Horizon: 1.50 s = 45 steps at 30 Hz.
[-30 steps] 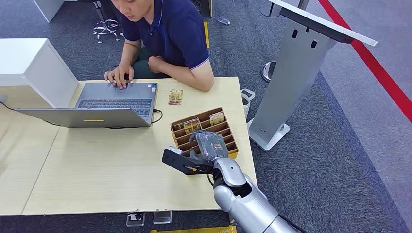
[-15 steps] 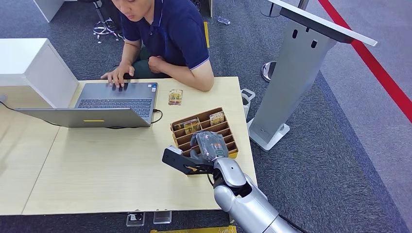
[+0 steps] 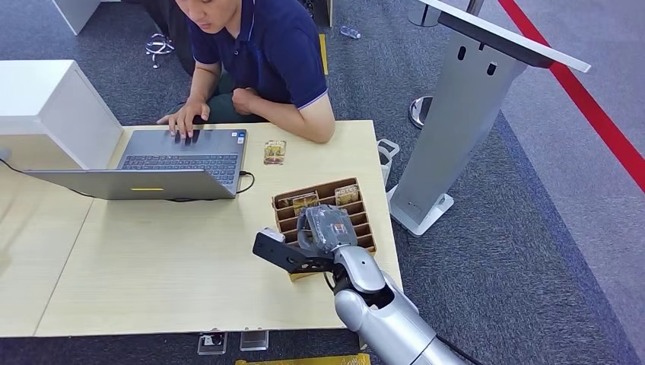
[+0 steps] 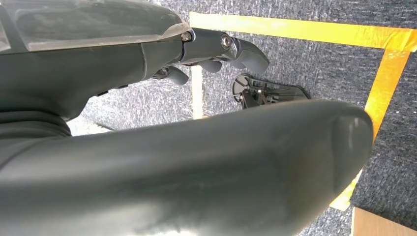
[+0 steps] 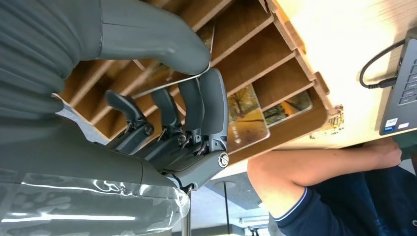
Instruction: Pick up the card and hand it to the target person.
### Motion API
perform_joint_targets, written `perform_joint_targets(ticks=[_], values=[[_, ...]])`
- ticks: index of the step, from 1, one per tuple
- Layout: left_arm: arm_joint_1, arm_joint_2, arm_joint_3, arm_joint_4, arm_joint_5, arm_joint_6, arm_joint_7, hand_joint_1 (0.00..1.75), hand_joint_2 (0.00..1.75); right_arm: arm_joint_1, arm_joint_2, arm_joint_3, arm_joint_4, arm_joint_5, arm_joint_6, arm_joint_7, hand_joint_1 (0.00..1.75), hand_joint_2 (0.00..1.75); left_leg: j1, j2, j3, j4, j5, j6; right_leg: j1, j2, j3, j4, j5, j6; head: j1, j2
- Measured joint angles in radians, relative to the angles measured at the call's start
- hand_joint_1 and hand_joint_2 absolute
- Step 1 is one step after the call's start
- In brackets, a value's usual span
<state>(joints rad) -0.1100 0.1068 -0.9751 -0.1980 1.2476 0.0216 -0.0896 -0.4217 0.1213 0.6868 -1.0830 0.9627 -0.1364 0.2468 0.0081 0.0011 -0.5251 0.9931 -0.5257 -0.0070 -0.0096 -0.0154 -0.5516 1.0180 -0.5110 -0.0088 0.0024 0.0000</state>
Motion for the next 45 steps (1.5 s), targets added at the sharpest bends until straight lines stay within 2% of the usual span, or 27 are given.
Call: perform_joint_targets(ticks=[17,23,30,37,45], values=[[0.001,0.0,0.002,0.0,0.02,0.008,-0.012,0.0,0.0,0.001,-0.001,0.0,-0.021,-0.001,-0.019,-0.035,1.75,1.75,0.0,0.0,0.0,0.0,0.0,0.0,0.0,0.0,0.0,0.0,0.0,0.0,0.0,0.0],[0.001,0.0,0.002,0.0,0.02,0.005,-0.019,0.0,0.0,-0.024,-0.002,-0.003,-0.066,-0.001,-0.031,-0.077,1.75,1.75,0.0,0.0,0.0,0.0,0.0,0.0,0.0,0.0,0.0,0.0,0.0,0.0,0.0,0.0],[0.001,0.0,0.001,0.0,0.006,0.004,-0.022,0.0,0.0,-0.133,-0.001,-0.004,-0.119,-0.072,-0.055,-0.164,1.75,1.75,0.0,0.0,0.0,0.0,0.001,0.0,0.0,0.0,0.0,0.0,0.0,0.0,0.0,0.0],[0.001,-0.001,0.001,0.0,-0.002,0.008,-0.023,0.0,0.0,-0.26,0.025,-0.003,-0.093,-0.179,-0.084,-0.243,1.75,1.75,0.0,0.0,0.0,0.0,0.001,0.0,0.0,0.0,0.0,0.001,0.0,0.0,0.0,0.0],[-0.008,-0.002,-0.001,0.0,-0.027,0.017,-0.017,0.0,0.0,-0.415,0.095,0.002,0.131,-0.18,-0.223,-0.322,1.75,1.75,0.0,0.0,0.0,0.0,0.002,0.0,0.0,0.0,0.0,0.001,0.001,0.0,0.0,0.0]])
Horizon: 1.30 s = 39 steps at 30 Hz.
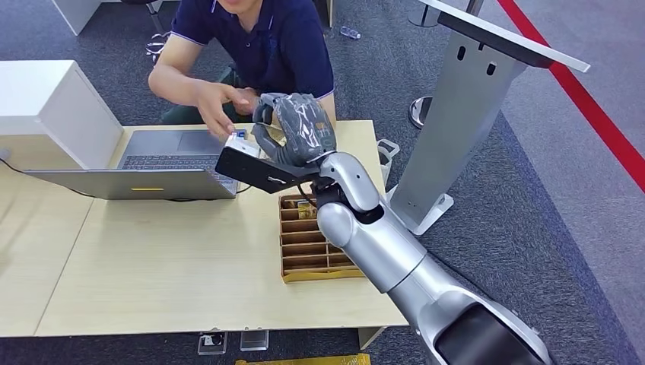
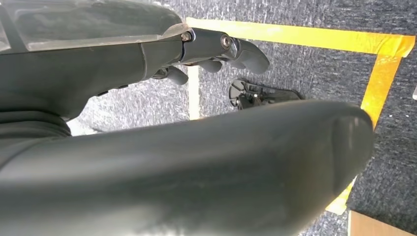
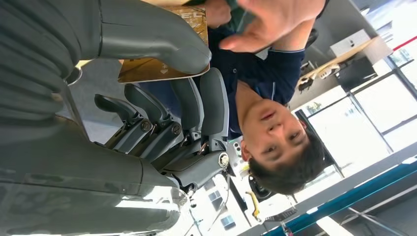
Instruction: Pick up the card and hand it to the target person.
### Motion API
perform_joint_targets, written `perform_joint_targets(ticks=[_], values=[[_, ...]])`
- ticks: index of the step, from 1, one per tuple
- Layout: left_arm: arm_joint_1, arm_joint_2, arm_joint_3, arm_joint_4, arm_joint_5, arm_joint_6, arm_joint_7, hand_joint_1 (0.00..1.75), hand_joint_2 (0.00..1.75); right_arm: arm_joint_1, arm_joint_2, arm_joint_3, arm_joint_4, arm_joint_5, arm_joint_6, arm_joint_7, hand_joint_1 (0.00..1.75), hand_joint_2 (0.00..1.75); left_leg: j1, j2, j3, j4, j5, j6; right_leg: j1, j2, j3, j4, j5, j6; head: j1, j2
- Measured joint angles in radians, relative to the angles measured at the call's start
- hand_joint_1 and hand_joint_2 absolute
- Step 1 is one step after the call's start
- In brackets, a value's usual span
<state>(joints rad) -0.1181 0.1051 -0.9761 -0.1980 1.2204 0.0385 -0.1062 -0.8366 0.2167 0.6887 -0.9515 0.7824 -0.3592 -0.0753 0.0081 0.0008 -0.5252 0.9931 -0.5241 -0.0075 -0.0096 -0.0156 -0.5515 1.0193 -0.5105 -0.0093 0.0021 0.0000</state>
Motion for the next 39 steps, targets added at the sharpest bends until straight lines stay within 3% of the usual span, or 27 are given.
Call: perform_joint_targets(ticks=[13,17,30,34,39], values=[[-0.012,-0.004,-0.007,0.0,-0.005,0.006,0.017,0.0,0.0,-0.086,0.099,0.008,0.31,-0.046,-0.079,-0.013,1.75,1.75,0.0,0.0,0.0,0.0,0.0,0.0,0.0,0.0,-0.001,0.0,0.0,0.0,0.0,0.0],[-0.013,-0.006,-0.013,0.0,-0.011,0.003,0.016,0.0,0.0,-0.09,0.113,0.022,0.351,-0.083,-0.095,-0.011,0.0,1.75,0.0,0.0,0.0,0.0,0.0,0.0,0.0,0.0,-0.001,0.0,0.0,0.0,0.0,0.0],[-0.01,-0.008,-0.016,0.0,0.018,0.024,-0.006,0.0,0.0,-0.082,0.104,0.0,0.38,-0.181,-0.091,-0.09,0.0,1.75,0.0,0.0,0.0,0.0,0.0,0.0,0.0,0.0,-0.001,0.0,0.0,0.0,0.0,0.0],[0.003,-0.008,-0.016,0.0,0.031,0.024,-0.007,0.0,0.0,-0.009,0.047,-0.06,0.287,-0.268,-0.032,-0.102,0.0,1.75,0.0,0.0,0.001,0.0,0.0,0.0,0.0,0.0,0.0,-0.001,0.0,0.0,0.0,0.0],[0.015,-0.005,-0.016,0.0,0.041,0.022,-0.007,0.0,0.0,0.15,-0.065,-0.153,0.084,-0.457,0.089,-0.131,0.0,1.75,0.0,0.0,0.001,0.001,0.0,0.0,0.0,0.0,0.0,-0.002,0.0,0.0,0.001,0.0]])
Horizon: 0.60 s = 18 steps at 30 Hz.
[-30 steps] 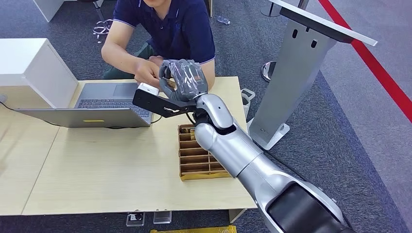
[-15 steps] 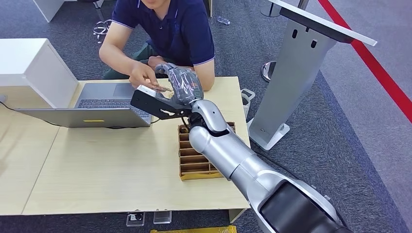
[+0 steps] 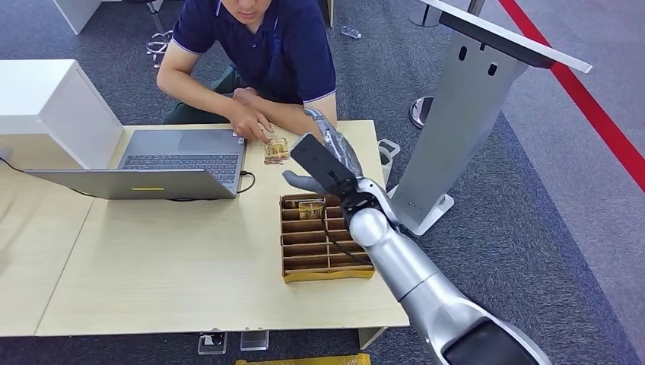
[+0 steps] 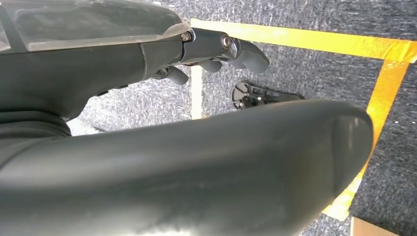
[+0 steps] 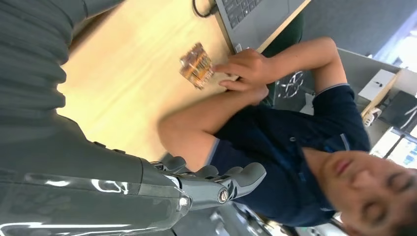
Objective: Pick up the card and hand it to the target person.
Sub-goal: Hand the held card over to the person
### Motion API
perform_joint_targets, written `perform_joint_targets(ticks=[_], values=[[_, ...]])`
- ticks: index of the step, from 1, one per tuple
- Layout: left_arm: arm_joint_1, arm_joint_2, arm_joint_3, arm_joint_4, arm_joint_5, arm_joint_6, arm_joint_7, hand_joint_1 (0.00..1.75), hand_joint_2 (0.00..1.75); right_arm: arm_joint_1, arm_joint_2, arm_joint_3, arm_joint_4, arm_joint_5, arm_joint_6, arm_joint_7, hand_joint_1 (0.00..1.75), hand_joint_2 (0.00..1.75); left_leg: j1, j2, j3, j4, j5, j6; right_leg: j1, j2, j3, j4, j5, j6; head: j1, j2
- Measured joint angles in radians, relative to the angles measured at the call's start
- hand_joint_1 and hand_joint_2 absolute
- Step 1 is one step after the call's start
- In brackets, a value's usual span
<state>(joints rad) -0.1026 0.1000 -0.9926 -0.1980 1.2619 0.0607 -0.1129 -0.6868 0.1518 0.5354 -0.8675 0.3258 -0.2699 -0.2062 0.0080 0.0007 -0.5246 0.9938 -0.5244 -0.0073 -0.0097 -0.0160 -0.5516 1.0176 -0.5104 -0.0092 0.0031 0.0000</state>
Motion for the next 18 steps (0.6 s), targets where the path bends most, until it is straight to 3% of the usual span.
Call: perform_joint_targets(ticks=[9,18], values=[[0.002,0.009,0.002,0.0,0.021,-0.001,-0.003,0.0,0.0,0.284,-0.162,-0.148,-0.34,-0.26,0.153,-0.096,0.0,1.75,0.0,0.0,0.0,0.0,0.0,0.0,0.0,0.0,0.0,0.0,0.0,0.0,-0.002,0.0],[0.0,0.016,0.006,0.0,0.033,0.009,-0.004,0.0,0.0,0.484,-0.246,-0.222,-0.531,-0.329,0.275,-0.146,0.0,1.75,0.0,0.0,0.0,0.0,0.0,0.0,0.0,0.001,0.0,0.0,0.0,0.0,-0.001,0.0]])
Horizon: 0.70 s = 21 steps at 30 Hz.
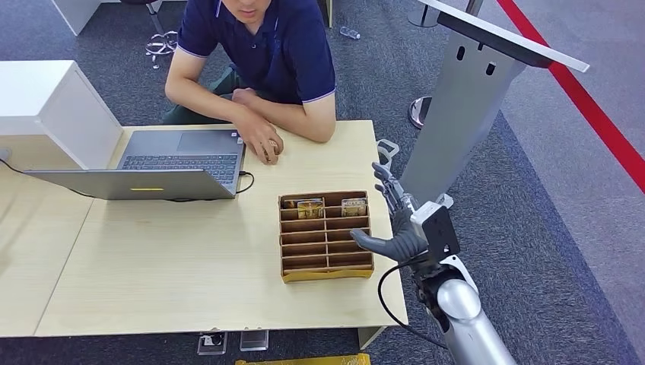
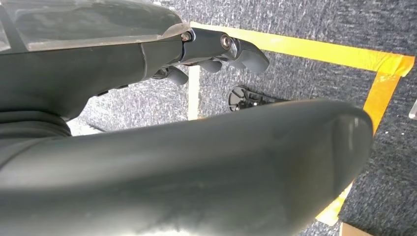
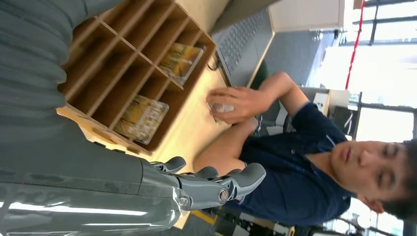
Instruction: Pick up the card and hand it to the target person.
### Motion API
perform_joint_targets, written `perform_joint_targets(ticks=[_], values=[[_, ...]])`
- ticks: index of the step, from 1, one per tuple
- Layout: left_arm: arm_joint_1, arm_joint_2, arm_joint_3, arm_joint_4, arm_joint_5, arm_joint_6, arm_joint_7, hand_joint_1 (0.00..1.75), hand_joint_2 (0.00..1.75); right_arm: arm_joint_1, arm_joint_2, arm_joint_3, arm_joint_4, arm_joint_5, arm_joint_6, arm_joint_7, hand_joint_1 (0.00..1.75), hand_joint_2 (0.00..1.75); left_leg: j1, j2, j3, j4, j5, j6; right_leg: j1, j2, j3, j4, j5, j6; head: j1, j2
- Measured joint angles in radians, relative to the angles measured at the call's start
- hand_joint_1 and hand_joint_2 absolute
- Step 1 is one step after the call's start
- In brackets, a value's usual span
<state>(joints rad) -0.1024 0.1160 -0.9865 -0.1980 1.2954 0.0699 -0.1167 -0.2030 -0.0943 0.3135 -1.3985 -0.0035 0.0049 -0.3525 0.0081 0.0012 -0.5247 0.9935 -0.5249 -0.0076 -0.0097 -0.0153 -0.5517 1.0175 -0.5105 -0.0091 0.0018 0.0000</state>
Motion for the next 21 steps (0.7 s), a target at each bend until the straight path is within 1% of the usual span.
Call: perform_joint_targets(ticks=[5,10,21], values=[[-0.001,0.003,0.009,0.0,0.003,0.004,0.002,0.0,0.0,0.066,-0.023,-0.01,-0.036,0.027,0.045,0.002,0.0,1.75,0.0,0.0,0.0,0.0,0.0,0.0,0.0,0.0,0.0,0.0,0.0,0.0,0.0,0.0],[-0.002,0.005,0.013,0.0,0.003,0.002,0.007,0.0,0.0,0.111,-0.036,-0.01,-0.041,0.035,0.056,-0.001,0.0,1.75,0.0,0.0,0.0,0.0,0.0,0.0,0.0,0.0,0.0,0.0,0.0,0.0,0.0,0.0],[-0.003,0.006,0.014,0.0,0.003,0.001,0.005,0.0,0.0,0.128,-0.053,-0.01,-0.043,0.035,0.052,-0.002,0.0,1.75,0.0,0.0,0.0,0.0,0.0,0.0,0.0,0.0,0.0,0.0,0.0,0.0,0.001,0.0]])
